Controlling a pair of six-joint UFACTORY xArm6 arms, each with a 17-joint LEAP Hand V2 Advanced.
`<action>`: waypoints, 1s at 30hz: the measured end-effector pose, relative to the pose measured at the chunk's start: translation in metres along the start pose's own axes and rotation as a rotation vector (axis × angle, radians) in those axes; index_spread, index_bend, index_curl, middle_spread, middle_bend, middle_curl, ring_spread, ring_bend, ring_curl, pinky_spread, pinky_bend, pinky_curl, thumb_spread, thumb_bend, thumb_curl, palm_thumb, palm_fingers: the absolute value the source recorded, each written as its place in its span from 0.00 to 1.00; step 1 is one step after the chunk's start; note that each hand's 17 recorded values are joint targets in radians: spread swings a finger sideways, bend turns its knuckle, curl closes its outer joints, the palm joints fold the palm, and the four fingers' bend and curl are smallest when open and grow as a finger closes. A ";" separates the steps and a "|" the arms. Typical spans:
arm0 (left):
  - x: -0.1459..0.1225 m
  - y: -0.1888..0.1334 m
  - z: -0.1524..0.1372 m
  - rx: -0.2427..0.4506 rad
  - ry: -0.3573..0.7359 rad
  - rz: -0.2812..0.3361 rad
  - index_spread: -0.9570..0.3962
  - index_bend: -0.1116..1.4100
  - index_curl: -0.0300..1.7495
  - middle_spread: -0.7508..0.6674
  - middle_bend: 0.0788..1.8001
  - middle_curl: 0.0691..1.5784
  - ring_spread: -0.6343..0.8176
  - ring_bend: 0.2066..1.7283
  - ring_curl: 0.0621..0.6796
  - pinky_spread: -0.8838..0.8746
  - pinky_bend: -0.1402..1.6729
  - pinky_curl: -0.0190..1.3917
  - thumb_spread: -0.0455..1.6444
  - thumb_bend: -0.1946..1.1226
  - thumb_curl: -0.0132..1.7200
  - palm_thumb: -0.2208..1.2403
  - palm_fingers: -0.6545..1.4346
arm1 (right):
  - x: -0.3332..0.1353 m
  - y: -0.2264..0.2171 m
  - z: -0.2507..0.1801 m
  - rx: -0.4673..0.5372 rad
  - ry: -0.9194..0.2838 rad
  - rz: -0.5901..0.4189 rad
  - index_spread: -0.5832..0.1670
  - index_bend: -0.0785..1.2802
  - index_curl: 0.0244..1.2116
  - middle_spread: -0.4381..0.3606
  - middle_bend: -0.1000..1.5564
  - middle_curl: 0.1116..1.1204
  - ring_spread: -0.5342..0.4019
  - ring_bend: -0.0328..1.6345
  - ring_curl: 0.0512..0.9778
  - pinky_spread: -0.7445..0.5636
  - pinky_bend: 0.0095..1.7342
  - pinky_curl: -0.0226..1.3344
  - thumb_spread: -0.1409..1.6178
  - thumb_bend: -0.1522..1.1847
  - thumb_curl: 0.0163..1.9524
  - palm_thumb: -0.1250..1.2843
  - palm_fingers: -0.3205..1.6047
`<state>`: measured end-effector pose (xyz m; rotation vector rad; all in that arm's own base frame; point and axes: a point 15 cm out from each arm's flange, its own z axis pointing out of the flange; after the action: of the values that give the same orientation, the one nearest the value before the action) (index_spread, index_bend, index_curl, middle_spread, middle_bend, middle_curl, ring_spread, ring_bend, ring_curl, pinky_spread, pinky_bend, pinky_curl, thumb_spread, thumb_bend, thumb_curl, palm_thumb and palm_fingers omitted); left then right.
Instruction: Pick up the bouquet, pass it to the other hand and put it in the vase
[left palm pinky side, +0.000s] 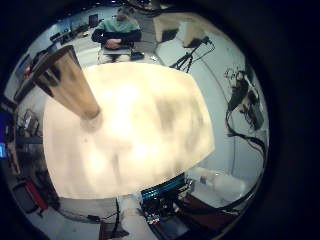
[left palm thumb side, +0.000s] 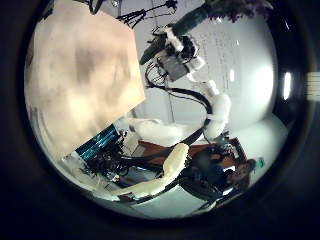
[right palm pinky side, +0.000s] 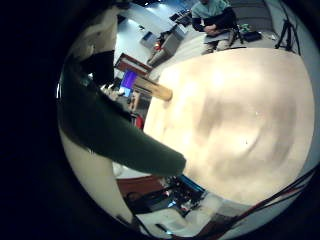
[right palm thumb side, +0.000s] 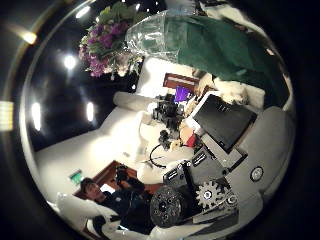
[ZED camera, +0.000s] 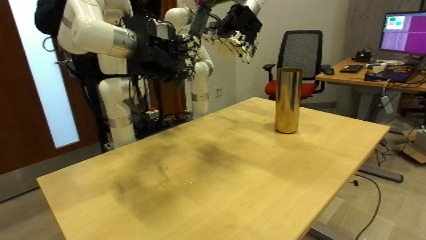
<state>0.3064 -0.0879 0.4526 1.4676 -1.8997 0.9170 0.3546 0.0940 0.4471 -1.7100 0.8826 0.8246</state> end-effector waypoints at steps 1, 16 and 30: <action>0.006 -0.004 -0.001 0.014 0.034 0.004 0.91 0.18 0.19 0.82 0.08 0.17 0.80 0.17 0.26 0.79 0.18 0.23 0.46 0.12 0.20 0.26 0.37 | -0.002 0.003 0.007 -0.009 -0.016 -0.005 0.49 0.89 0.72 0.40 0.88 0.59 0.38 0.88 0.60 0.41 0.70 0.62 0.19 0.10 0.47 0.92 0.76; 0.053 -0.009 0.000 -0.009 0.267 0.041 0.92 0.17 0.17 0.84 0.07 0.17 0.79 0.21 0.27 0.78 0.20 0.24 0.46 0.12 0.20 0.27 0.36 | -0.039 0.017 0.081 -0.170 -0.098 -0.062 0.50 0.90 0.71 0.41 0.88 0.60 0.37 0.88 0.61 0.40 0.66 0.70 0.18 0.10 0.47 0.92 0.75; 0.077 -0.007 0.012 -0.078 0.401 0.043 0.93 0.17 0.17 0.85 0.11 0.18 0.81 0.24 0.25 0.78 0.20 0.24 0.46 0.12 0.20 0.29 0.38 | -0.044 0.018 0.118 -0.227 -0.096 -0.074 0.51 0.91 0.71 0.41 0.87 0.61 0.37 0.88 0.61 0.39 0.63 0.77 0.17 0.10 0.47 0.92 0.75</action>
<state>0.2941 -0.1434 0.5058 1.1026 -1.6541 1.0544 0.3030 0.2106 0.4442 -1.8706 0.6774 0.9784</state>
